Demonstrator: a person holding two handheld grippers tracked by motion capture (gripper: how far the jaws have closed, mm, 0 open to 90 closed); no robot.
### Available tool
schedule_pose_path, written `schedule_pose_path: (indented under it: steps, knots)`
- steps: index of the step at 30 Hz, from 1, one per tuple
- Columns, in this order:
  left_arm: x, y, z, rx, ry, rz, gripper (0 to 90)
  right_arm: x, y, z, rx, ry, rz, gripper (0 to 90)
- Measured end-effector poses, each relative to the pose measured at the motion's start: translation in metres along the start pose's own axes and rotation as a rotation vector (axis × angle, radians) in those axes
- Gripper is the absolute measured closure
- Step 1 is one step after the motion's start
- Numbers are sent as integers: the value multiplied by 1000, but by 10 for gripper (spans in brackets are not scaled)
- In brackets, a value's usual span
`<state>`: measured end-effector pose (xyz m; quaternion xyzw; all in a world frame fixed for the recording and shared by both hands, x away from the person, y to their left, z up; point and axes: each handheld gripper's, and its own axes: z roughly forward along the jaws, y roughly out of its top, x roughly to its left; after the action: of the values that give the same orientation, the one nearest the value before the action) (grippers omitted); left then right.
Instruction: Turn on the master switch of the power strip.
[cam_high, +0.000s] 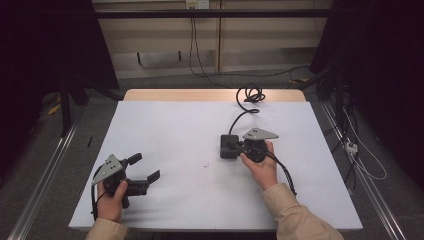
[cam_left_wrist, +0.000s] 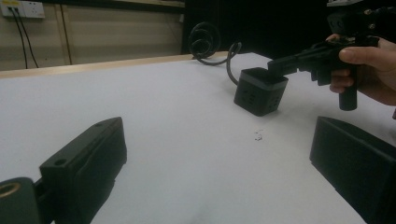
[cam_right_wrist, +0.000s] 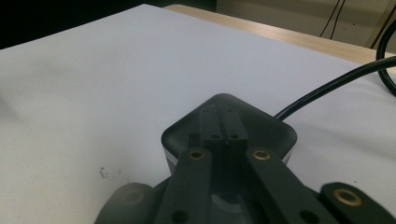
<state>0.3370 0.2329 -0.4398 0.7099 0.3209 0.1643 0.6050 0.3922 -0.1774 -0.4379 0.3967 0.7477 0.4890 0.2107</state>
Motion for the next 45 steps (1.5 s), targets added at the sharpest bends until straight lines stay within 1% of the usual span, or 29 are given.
schedule_pose_path:
  steps: [3, 5, 7, 10, 11, 15, 22, 25, 32, 34, 35, 38, 41, 45]
  knots:
    - [0, 0, 0, 0, 1, 4, 34, 0, -1, 0, -6, 2, 7, 900]
    - [1, 0, 0, 2, 2, 2, 34, 0, -1, 0, -6, -1, -3, 900]
    - [0, 0, 0, 0, 0, 1, 34, 0, -1, 0, -6, 0, -2, 900]
    - [1, 0, 0, 1, 1, 2, 34, 0, -1, 0, -11, -1, 3, 900]
    - [1, 0, 0, 1, 2, 3, 34, 0, -2, 0, -15, 1, 14, 900]
    - [1, 0, 0, 1, 4, 6, 34, -1, -2, 0, -19, 3, 20, 900]
    - [1, 0, -1, -4, 4, -1, 34, -2, -2, 0, -20, 7, 25, 900]
    - [1, 0, -1, 2, 5, 5, 34, 0, -2, 0, -17, 0, 17, 900]
    - [1, 0, -2, -5, 8, -4, 33, -1, -1, 0, -12, 0, 7, 900]
    - [1, 0, -2, -4, 4, 3, 33, -1, -1, 0, -13, 0, 6, 900]
    - [1, 0, -2, -5, 5, 2, 33, -1, 0, -1, -20, 2, 20, 900]
    - [1, 1, -3, -4, 7, 5, 33, -2, -1, 0, -28, 4, 33, 900]
    - [1, 1, -3, -2, 7, 7, 33, -2, -1, 0, -29, 3, 32, 900]
    - [1, 0, -3, -5, 9, 4, 33, -1, 0, -2, -34, 17, 39, 900]
